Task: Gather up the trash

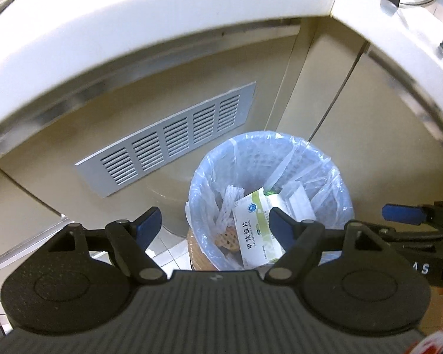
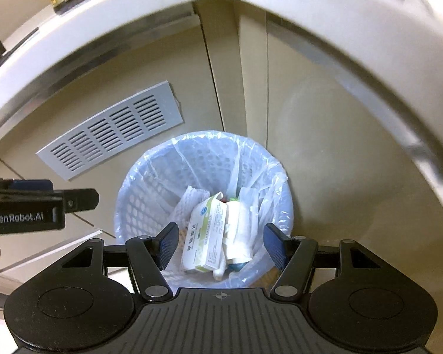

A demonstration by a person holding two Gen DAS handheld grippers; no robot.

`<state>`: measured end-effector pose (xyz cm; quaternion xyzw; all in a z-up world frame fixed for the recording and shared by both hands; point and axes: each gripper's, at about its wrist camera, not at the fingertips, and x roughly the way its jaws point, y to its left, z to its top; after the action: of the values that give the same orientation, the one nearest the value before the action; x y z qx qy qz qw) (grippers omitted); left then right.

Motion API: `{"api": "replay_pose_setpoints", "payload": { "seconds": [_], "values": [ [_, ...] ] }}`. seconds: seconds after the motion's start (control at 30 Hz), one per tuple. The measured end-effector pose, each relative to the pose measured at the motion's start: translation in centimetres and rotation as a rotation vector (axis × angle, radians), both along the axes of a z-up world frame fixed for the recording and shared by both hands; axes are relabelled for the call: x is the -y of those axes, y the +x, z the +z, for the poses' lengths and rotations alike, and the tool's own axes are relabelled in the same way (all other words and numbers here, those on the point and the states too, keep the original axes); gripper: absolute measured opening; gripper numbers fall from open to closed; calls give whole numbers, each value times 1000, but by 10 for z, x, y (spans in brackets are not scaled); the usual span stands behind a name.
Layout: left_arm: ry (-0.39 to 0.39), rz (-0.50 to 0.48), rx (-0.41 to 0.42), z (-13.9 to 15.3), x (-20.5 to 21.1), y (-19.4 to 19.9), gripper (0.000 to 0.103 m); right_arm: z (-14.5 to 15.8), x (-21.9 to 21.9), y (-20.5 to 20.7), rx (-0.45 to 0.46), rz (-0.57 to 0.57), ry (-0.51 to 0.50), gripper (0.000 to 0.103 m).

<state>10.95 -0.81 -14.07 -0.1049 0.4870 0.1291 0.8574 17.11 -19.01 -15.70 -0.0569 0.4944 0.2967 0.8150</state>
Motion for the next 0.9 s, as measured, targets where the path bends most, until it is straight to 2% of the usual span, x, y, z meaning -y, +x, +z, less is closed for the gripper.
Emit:
{"api": "replay_pose_setpoints", "payload": {
  "seconds": [0.3, 0.43, 0.6, 0.8, 0.9],
  "values": [
    [0, 51, 70, 44, 11, -22, 86, 35, 18, -19, 49, 37, 47, 67],
    [8, 37, 142, 63, 14, -38, 93, 52, 27, -27, 85, 24, 65, 71],
    [9, -46, 192, 81, 16, -52, 95, 74, 40, -47, 125, -75, 84, 72],
    [-21, -178, 232, 100, 6, -70, 96, 100, 45, -90, 178, -267, 90, 72],
    [-31, -208, 251, 114, -2, -87, 95, 116, 43, -118, 191, -354, 113, 73]
  ]
}}
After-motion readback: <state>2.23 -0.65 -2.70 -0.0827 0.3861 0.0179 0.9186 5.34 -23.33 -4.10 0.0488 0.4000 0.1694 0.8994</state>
